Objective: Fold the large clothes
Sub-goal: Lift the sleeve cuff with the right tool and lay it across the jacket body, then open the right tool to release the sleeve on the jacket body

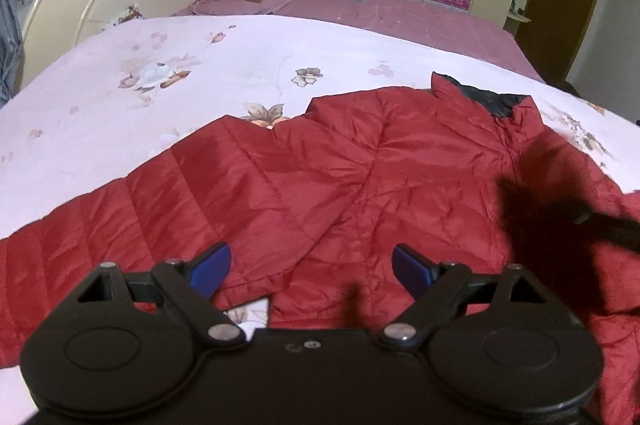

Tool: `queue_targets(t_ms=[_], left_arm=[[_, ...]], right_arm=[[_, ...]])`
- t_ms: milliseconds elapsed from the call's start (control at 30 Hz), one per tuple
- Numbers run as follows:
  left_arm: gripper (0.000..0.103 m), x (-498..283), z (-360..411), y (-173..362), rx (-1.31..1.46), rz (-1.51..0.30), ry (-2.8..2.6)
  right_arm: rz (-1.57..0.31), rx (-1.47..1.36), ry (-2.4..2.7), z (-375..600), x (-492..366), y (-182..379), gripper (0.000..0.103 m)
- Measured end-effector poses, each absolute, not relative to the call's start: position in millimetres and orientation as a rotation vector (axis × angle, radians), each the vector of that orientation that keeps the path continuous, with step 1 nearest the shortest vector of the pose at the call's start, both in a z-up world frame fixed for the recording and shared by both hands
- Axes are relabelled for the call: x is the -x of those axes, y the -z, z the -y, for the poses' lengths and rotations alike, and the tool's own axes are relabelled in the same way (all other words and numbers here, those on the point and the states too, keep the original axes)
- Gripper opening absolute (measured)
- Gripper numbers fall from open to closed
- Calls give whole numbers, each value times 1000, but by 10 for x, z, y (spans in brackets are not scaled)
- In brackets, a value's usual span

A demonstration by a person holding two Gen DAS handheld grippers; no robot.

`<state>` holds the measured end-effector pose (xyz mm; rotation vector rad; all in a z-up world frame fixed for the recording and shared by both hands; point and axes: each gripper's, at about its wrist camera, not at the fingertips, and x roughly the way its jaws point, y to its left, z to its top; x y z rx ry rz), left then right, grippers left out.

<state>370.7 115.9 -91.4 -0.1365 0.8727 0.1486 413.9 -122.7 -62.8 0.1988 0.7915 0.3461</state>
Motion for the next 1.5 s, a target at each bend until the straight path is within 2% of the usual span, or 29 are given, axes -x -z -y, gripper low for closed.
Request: queue_targets(t_ms=[100,167,200,233,433,533,600,633,667,700,767,833,967,1100,1200,1233,1400,1433,1467,1500], left_arm=[[89,-3728,-1185,931,174,-882,-120],[92,-3746,-1168,931,194,-883,-96],[94,-3744,-1147,930,200,-882,-85],[96,-3755,-1122,925,206,-881,-74],[98,-3863,-892,957,234,-902,21],[95,-3980,-717,1068,232,-939,68],[78,-4071,-628,1160,222,-960,77],[61,-4115,-609,1204,226,-972,84],[49,-4137,-608,1238,244,-974,90],[45,-4149,-609,1255,259,-967,89],[19,-4170,-592,1260,251,-947,90],[17,-4169,-594,1222,246,-923,81],[16,-4141,-710,1073,221,-835,35],[16,-4247,-843,1274,196,-905,-19],[20,-4262,-813,1332,160,-915,-16],[21,-4273,-804,1327,155,-917,-21],[37,-4264,-788,1354,126,-907,-32],[46,-4258,-779,1347,120,-904,-37],[55,-4240,-760,1332,102,-899,-56],[70,-4218,-752,1323,84,-892,-78]], right_arm=[[-838,-183,-380,1075,-4219,753,22],[-858,-184,-400,1038,-4222,792,62],[-847,-196,-401,1050,-4201,781,89],[-825,-201,-394,1072,-4203,770,91],[-752,-227,-295,1449,-4170,548,91],[-721,-196,-218,1735,-4093,476,91],[-708,-168,-169,1904,-4029,463,91],[-704,-157,-147,1982,-4005,476,91],[-700,-147,-123,2062,-3979,485,91],[-697,-137,-95,2153,-3956,500,91],[-699,-135,-51,2315,-3935,526,91],[-705,-143,-18,2451,-3938,567,91],[-701,-151,37,2695,-3984,616,91],[-730,-137,77,2822,-4131,734,91],[-787,-161,107,2962,-4293,890,68],[-798,-181,127,3033,-4346,929,68],[-856,-286,132,3271,-4600,1068,68],[-870,-290,131,3285,-4639,1101,68],[-885,-303,124,3297,-4667,1134,64],[-896,-329,100,3310,-4680,1166,49]])
